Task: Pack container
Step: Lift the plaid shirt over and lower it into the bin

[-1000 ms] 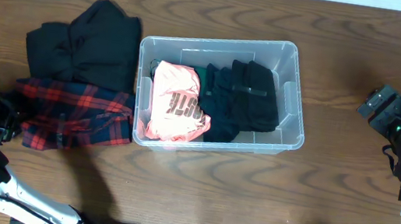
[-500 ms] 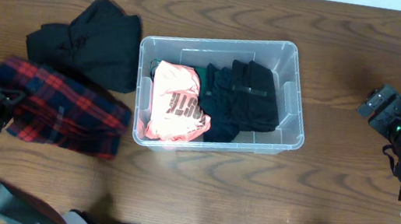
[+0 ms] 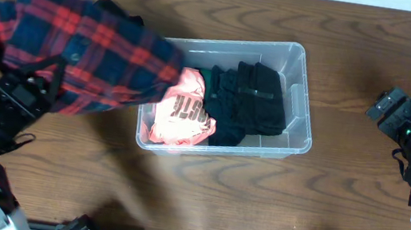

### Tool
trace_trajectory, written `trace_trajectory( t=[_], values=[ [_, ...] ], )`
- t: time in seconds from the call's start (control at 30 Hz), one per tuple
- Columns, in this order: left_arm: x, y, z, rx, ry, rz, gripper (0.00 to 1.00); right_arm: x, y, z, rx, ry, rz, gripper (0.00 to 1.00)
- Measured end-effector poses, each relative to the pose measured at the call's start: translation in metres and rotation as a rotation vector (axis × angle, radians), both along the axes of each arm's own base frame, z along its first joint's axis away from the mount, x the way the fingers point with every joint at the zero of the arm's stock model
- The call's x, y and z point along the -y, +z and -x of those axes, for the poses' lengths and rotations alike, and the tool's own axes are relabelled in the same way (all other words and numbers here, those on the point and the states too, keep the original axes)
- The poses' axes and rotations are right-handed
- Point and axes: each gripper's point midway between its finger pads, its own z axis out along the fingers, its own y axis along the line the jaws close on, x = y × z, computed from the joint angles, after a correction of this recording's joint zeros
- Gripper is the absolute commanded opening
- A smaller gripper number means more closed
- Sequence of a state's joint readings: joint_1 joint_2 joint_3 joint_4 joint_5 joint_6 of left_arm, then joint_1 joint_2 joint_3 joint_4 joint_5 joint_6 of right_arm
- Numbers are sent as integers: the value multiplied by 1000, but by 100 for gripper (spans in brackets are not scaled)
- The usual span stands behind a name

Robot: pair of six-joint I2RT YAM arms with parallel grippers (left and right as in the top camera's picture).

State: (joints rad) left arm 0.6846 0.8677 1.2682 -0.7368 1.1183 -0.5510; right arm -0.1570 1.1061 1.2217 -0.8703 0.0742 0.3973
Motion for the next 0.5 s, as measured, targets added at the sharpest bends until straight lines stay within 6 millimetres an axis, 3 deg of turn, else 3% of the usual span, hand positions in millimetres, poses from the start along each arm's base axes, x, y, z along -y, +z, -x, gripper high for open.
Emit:
trace_trajectory(
  t=[0.13,0.23,0.5],
  values=[
    [27,12,3,8,-42,43,6,0,0,0,0,0,0,99],
    [40,14,-6,-10,-68,81,6,0,0,0,0,0,0,99],
    [87,-12,-52,-167,-120,156,6,0,0,0,0,0,0,99]
  ],
)
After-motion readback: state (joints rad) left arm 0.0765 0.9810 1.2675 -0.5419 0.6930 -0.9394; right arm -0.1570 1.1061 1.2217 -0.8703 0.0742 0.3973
